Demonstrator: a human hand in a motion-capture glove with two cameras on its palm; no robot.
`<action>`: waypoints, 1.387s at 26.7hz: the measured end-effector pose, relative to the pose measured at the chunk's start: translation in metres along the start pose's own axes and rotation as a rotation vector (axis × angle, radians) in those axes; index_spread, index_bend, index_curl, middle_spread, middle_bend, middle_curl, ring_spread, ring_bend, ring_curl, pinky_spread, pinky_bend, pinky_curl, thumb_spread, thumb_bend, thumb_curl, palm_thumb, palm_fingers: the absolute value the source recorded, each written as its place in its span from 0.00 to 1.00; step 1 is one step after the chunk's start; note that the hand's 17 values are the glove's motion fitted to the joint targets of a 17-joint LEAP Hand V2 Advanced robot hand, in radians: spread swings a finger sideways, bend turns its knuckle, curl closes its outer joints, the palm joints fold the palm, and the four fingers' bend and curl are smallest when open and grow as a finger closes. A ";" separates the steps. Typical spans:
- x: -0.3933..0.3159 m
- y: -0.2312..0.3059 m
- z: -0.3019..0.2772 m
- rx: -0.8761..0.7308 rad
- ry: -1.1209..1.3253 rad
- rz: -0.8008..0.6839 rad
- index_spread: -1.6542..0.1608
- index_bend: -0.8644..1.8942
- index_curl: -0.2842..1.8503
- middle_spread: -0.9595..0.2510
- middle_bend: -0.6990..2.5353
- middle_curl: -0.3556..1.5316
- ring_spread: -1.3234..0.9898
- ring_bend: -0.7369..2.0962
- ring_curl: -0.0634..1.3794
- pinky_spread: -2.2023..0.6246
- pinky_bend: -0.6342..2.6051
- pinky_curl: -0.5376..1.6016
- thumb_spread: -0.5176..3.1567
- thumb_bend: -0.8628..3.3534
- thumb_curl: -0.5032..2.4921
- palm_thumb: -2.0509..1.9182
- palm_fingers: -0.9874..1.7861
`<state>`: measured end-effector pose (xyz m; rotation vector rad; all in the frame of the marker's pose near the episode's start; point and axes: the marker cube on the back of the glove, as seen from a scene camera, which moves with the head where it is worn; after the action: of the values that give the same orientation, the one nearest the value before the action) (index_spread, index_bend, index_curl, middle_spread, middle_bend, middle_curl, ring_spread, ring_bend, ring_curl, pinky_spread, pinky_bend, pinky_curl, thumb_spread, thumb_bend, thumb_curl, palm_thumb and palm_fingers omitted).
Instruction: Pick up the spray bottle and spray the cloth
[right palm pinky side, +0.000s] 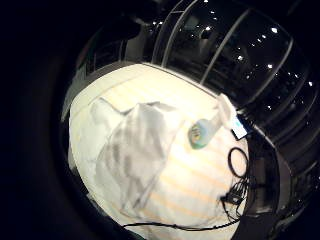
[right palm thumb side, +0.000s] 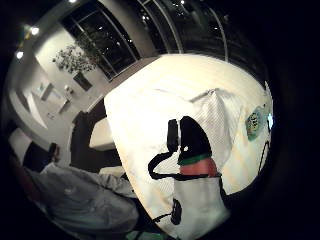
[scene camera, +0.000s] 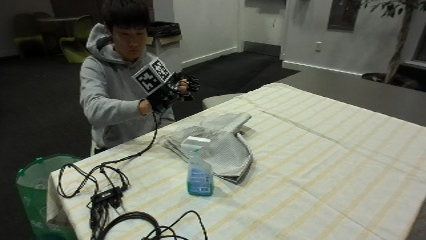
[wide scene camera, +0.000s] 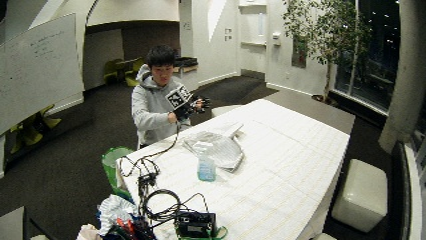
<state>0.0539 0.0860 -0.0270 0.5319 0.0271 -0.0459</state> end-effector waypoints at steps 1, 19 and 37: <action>0.006 0.004 -0.002 0.014 0.002 0.011 0.73 0.35 0.23 0.72 0.30 0.35 0.57 0.37 0.21 0.87 0.29 0.38 0.41 0.24 0.29 0.68 0.50; 0.121 0.038 0.007 0.150 -0.215 0.417 0.73 0.34 0.20 0.72 0.32 0.38 0.56 0.42 0.25 0.86 0.33 0.42 0.41 0.21 0.30 0.70 0.44; 0.195 0.029 0.071 0.106 -0.471 0.718 0.73 0.35 0.19 0.73 0.32 0.39 0.56 0.43 0.26 0.86 0.35 0.42 0.40 0.20 0.31 0.71 0.43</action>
<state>0.2513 0.0679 0.0412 0.6011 -0.6279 0.5311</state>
